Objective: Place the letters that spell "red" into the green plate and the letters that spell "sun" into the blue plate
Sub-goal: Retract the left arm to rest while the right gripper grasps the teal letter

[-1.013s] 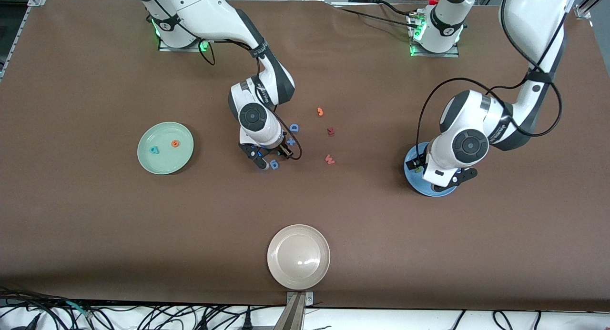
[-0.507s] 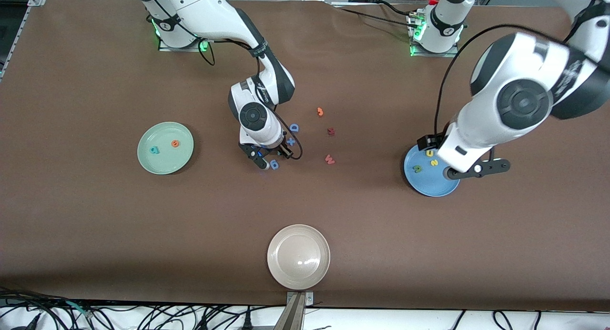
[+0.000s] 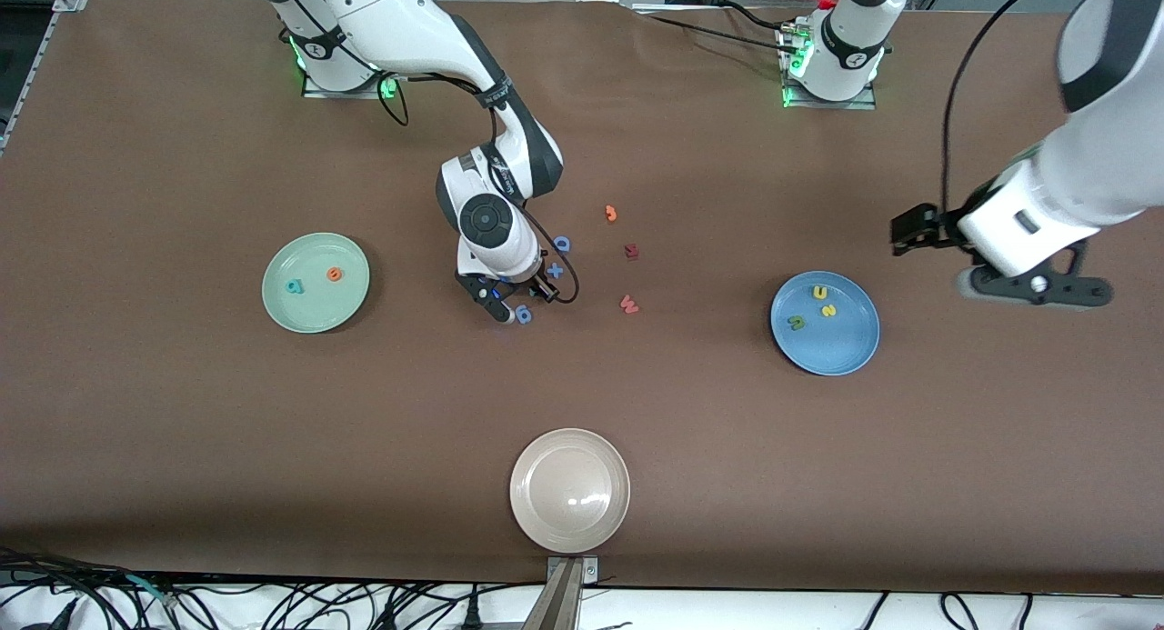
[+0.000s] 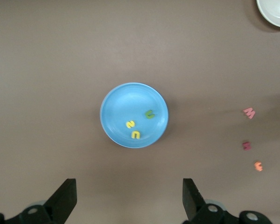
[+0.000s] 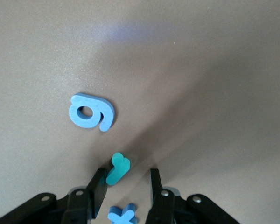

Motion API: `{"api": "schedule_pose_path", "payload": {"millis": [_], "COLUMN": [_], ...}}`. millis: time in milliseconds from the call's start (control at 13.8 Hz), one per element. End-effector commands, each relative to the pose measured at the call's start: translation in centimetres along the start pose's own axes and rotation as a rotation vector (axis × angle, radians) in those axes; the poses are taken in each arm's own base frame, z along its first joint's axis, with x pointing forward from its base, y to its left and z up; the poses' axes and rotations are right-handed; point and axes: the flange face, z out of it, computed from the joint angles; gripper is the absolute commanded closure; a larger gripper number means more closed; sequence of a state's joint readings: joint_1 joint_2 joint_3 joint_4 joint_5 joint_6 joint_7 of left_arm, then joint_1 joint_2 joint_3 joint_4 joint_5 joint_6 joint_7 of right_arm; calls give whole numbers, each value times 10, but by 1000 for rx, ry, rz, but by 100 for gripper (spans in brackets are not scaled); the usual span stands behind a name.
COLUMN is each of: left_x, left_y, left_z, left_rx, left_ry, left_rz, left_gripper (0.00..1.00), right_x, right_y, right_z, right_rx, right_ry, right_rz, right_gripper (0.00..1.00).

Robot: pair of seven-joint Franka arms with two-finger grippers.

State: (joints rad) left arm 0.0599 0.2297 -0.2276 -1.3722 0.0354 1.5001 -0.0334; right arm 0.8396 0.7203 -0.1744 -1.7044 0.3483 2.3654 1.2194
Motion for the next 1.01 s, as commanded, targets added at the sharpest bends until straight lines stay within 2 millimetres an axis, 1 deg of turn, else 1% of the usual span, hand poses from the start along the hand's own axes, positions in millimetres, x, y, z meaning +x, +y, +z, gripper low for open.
{"api": "schedule_pose_path", "payload": {"millis": [0,72,145,217,434,507,651,724,869,941], "left_x": [-56,-65,-67,-69,-69,-68,-69,-70,-71,-70], "left_y": [1,2,1,-6,10,12,14,4,-6,-4], "left_z": [-5,-1,1,1,-1,0,1,2,5,5], "left_rx": [18,25,24,23,13,5,-1,-9,-61,-62], "left_ry": [94,109,104,104,105,100,91,80,65,56], "left_rz": [57,57,47,40,62,61,64,51,21,21], "left_gripper": [0,0,0,0,0,0,0,0,0,0], "right_x": [11,11,10,11,10,10,10,10,9,13], "right_y": [18,18,17,18,17,17,18,18,16,16], "right_z": [17,17,18,17,18,18,18,17,7,-4], "right_rx": [-57,-57,-57,-57,-57,-57,-59,-60,-52,-60], "right_ry": [37,37,37,37,36,36,36,36,33,28], "right_rz": [0,0,-1,0,-1,-1,-1,0,-2,2], "right_gripper": [56,57,64,75,95,99,100,100,100,100]}}
